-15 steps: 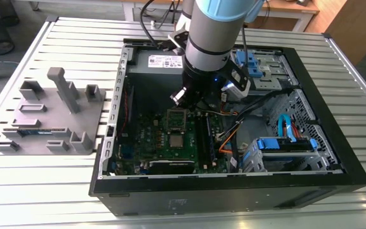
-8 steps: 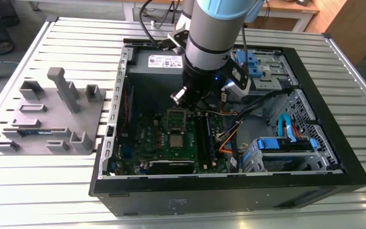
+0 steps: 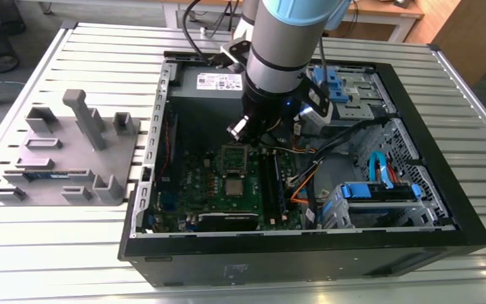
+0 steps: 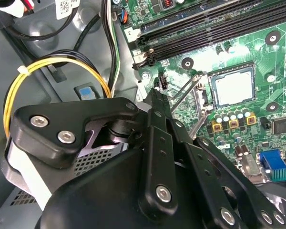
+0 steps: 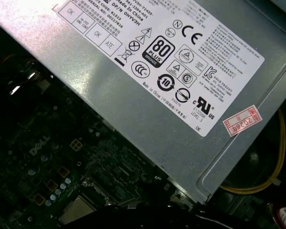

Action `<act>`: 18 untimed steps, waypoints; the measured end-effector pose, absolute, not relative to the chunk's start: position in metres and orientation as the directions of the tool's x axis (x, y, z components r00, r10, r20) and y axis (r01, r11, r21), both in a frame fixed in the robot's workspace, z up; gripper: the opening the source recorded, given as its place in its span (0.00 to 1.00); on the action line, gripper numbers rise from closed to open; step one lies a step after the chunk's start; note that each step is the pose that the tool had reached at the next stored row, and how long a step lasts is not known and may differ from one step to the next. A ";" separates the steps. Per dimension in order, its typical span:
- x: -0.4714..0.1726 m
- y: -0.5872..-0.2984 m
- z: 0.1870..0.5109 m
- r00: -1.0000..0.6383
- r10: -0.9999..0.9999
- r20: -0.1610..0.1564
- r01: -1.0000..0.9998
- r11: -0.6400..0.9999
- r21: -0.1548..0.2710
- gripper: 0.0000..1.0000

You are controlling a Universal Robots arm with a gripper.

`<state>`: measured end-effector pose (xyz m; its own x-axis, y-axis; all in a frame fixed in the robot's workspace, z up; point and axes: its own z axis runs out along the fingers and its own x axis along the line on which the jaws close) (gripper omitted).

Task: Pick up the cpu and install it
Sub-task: 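Close the cpu cover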

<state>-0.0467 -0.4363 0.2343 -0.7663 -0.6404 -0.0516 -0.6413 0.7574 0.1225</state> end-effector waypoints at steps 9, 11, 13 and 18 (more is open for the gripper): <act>-0.047 -0.436 0.237 -0.765 -0.643 -0.052 -0.643 0.756 0.123 0.11; -0.047 -0.436 0.237 -0.763 -0.644 -0.052 -0.645 0.754 0.123 0.11; -0.047 -0.436 0.238 -0.760 -0.648 -0.052 -0.648 0.751 0.123 0.11; -0.047 -0.436 0.239 -0.751 -0.658 -0.051 -0.659 0.742 0.122 0.11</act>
